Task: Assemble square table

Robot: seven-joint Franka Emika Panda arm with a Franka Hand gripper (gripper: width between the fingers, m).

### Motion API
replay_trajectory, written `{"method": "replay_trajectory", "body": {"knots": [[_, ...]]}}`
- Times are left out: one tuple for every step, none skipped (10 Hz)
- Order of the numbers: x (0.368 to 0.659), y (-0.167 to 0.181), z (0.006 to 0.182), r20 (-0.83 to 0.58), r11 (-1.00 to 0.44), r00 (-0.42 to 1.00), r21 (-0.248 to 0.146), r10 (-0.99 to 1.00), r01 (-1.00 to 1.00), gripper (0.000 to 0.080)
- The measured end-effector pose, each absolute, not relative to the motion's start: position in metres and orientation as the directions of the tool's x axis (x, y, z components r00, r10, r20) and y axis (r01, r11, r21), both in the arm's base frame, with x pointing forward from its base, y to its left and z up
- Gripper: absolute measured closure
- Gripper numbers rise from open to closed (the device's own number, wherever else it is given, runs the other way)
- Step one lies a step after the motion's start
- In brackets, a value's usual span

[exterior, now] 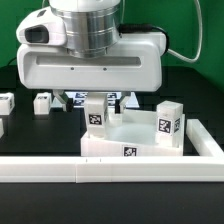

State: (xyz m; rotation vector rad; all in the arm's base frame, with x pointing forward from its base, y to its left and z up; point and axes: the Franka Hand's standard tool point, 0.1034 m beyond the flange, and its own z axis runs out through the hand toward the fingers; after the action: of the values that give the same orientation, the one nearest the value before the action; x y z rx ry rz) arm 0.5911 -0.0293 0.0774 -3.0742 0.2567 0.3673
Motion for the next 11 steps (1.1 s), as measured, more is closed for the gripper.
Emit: {"method": "replay_trajectory", "body": {"knots": [[0.5907,-0.0264,0.0766,-0.238,-0.985,0.957,-0.014,-0.166,-0.174,0.0151],[0.5904,-0.0253,0.0763,-0.238,-0.985,0.957,-0.014,-0.164,-0.172,0.0151],[0.5905,-0.0266,0.0762,-0.237,-0.985,0.957,-0.014,-0.165,-0.174,0.0151],[0.5903,-0.0268,0.076,-0.238,-0.985,0.957,-0.014,-0.166,-0.174,0.0272],[0.5902,-0.0267,0.0759,-0.238,-0.985,0.957,-0.014,-0.166,-0.174,0.0407],[0.5902,-0.0268,0.0759,-0.238,-0.985,0.957,-0.014,-0.166,-0.174,0.0407],[0.5901,-0.0268,0.0759,-0.238,-0.985,0.957,-0.014,-0.166,-0.174,0.0512],[0.5901,-0.0268,0.0759,-0.238,-0.985,0.957,-0.014,-0.166,-0.174,0.0512],[0.5901,-0.0268,0.0759,-0.238,-0.985,0.957,-0.014,-0.166,-0.174,0.0512],[0.5901,-0.0268,0.0759,-0.238,-0.985,0.957,-0.014,-0.166,-0.174,0.0512],[0.5901,-0.0268,0.0759,-0.238,-0.985,0.957,-0.014,-0.166,-0.174,0.0512]]}}
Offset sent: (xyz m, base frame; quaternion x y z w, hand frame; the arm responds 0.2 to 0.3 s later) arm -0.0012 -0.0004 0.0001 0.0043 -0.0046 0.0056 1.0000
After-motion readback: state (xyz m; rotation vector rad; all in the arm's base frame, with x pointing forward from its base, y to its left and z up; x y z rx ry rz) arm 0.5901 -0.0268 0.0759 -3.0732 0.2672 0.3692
